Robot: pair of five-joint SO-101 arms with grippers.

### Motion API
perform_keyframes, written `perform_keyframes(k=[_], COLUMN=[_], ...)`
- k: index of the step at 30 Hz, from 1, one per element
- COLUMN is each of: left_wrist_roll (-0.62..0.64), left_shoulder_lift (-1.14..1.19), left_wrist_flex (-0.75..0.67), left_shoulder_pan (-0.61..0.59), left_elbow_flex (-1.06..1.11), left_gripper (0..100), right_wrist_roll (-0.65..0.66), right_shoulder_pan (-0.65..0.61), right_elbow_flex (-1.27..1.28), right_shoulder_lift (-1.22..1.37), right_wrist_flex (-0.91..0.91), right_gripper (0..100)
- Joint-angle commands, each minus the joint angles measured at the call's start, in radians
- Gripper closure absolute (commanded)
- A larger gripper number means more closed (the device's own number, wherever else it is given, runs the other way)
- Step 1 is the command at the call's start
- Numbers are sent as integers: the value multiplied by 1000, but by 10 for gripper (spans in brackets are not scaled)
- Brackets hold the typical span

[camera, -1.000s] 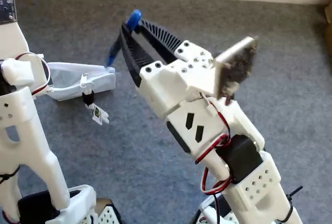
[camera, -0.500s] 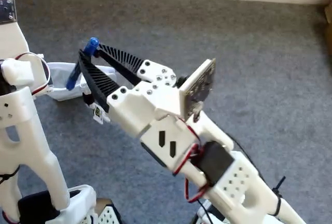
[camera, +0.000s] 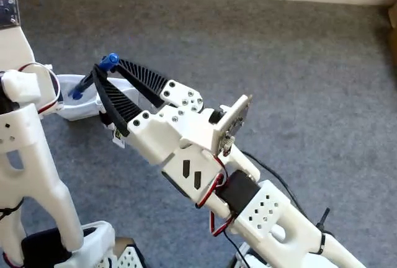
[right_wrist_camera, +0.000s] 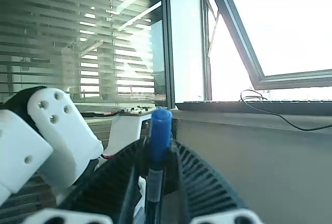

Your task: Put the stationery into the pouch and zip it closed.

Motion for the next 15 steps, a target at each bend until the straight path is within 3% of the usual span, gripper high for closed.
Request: perform_keyframes(k=[1,6,15], left_wrist_roll=[9,9,9], left_shoulder_lift=[50,50,50], left_wrist_flex=[12,14,12], left_shoulder_pan=[-2,-2,-2], left_elbow_flex=[28,30,30], left_gripper=[993,993,993], right_wrist_roll=[0,2,2], right_shoulder_pan=[-7,21,15], right_elbow_flex=[-28,-48,-50], right_shoulder_lift=[70,200,259], right_wrist_flex=[-47,-166,-168], right_gripper=[995,995,990])
